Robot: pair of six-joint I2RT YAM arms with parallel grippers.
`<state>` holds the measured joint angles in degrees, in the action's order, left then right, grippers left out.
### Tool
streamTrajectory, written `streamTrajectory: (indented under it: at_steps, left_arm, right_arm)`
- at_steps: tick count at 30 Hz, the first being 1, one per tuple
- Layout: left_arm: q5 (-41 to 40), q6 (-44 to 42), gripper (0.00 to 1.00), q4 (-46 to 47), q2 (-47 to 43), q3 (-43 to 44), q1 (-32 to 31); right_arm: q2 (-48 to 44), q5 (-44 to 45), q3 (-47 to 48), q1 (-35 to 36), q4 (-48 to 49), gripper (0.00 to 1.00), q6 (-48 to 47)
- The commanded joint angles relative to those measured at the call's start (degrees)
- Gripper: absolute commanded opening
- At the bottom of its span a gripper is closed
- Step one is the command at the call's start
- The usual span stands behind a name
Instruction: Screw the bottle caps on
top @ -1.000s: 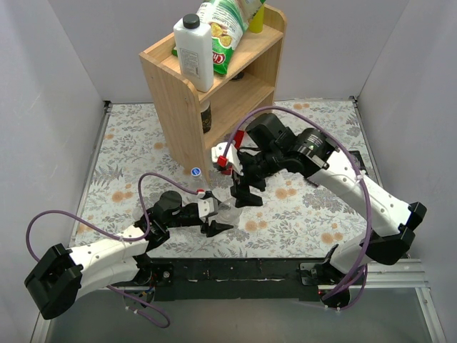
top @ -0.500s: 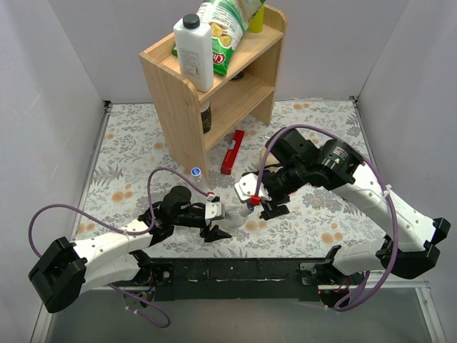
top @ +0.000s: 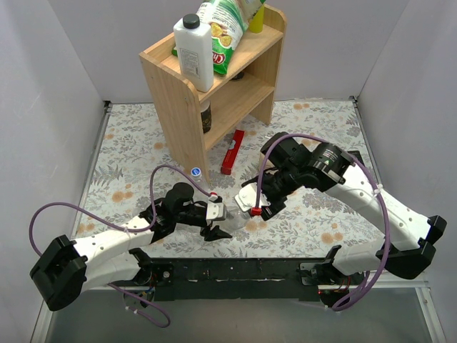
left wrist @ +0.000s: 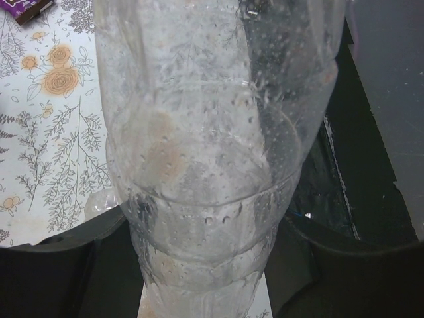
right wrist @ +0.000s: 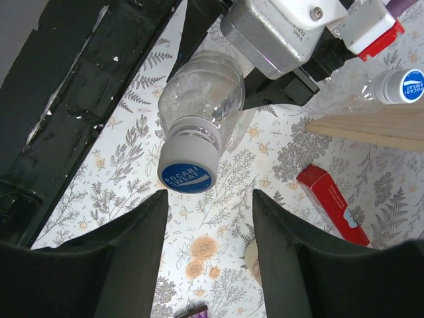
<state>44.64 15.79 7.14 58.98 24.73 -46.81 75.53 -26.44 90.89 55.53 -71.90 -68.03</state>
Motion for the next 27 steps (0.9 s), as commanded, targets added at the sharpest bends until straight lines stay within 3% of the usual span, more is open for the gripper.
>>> streamTrajectory:
  at_steps: [1, 9, 27]
  left_arm:
    - [1.5, -1.0, 0.0, -0.5, -0.1, 2.2, -0.2]
    - [1.1, 1.7, 0.0, 1.8, 0.3, 1.9, -0.2]
    - [1.1, 3.1, 0.0, 3.0, 1.0, 1.9, 0.0]
  right_arm:
    - [-2.0, -3.1, 1.5, 0.1, 1.0, 0.59, -1.8]
    - [-1.0, -5.2, 3.0, 0.3, -1.8, 0.5, -1.8]
    - [-1.0, -6.8, 3.2, 1.0, -2.2, 0.5, -1.5]
